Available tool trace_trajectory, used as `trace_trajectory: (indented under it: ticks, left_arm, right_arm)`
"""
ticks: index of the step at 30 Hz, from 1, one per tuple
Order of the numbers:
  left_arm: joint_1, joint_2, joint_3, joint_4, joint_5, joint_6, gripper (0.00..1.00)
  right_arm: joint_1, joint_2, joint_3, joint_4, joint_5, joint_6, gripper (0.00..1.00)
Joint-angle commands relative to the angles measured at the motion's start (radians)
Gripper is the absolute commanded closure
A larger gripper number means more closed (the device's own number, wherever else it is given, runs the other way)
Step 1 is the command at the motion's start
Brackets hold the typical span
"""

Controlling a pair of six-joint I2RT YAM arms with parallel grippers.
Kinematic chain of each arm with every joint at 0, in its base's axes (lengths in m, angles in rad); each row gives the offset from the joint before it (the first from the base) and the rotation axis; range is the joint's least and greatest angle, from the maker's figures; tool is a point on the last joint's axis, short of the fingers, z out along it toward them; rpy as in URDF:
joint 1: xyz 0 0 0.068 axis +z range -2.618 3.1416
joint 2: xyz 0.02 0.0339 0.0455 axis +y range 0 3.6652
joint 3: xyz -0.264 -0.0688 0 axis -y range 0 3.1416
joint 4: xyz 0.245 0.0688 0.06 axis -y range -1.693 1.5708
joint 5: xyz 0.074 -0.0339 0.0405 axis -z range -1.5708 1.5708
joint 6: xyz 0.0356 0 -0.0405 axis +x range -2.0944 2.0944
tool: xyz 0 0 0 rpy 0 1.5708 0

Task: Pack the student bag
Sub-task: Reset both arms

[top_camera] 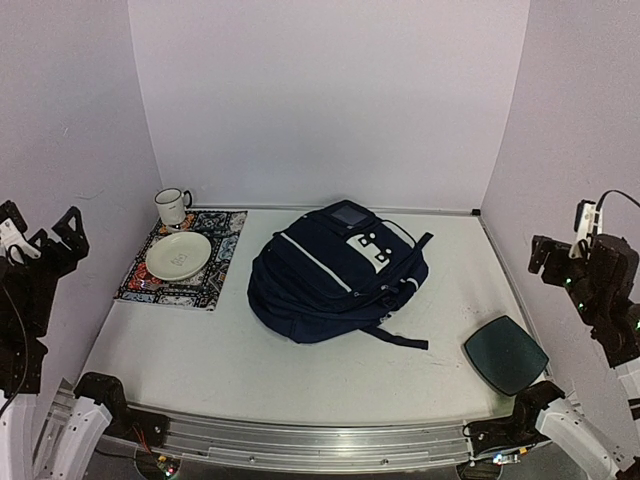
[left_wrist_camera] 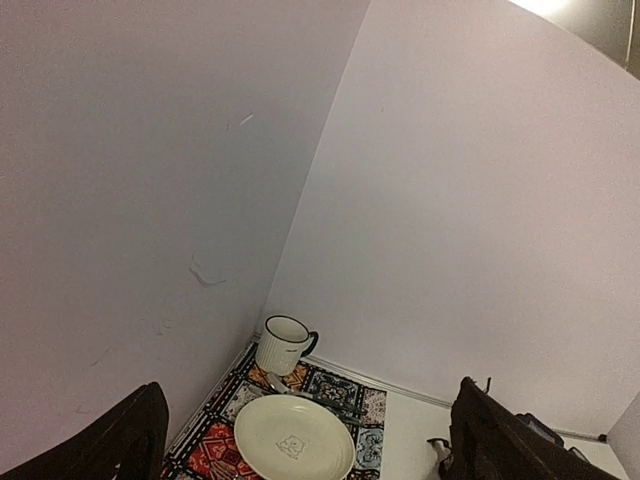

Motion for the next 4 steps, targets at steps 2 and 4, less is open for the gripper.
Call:
trace_trajectory:
  ticks: [2, 4]
  left_arm:
    - [-0.001, -0.027, 0.0, 0.01, -0.02, 0.015, 0.0]
    - [-0.001, -0.034, -0.002, 0.008, -0.022, 0.015, 0.0]
  right_arm:
    - [0.005, 0.0, -0.011, 0.014, 0.005, -0.006, 0.02]
    - [0.004, -0.001, -0.011, 0.014, 0.005, -0.007, 0.02]
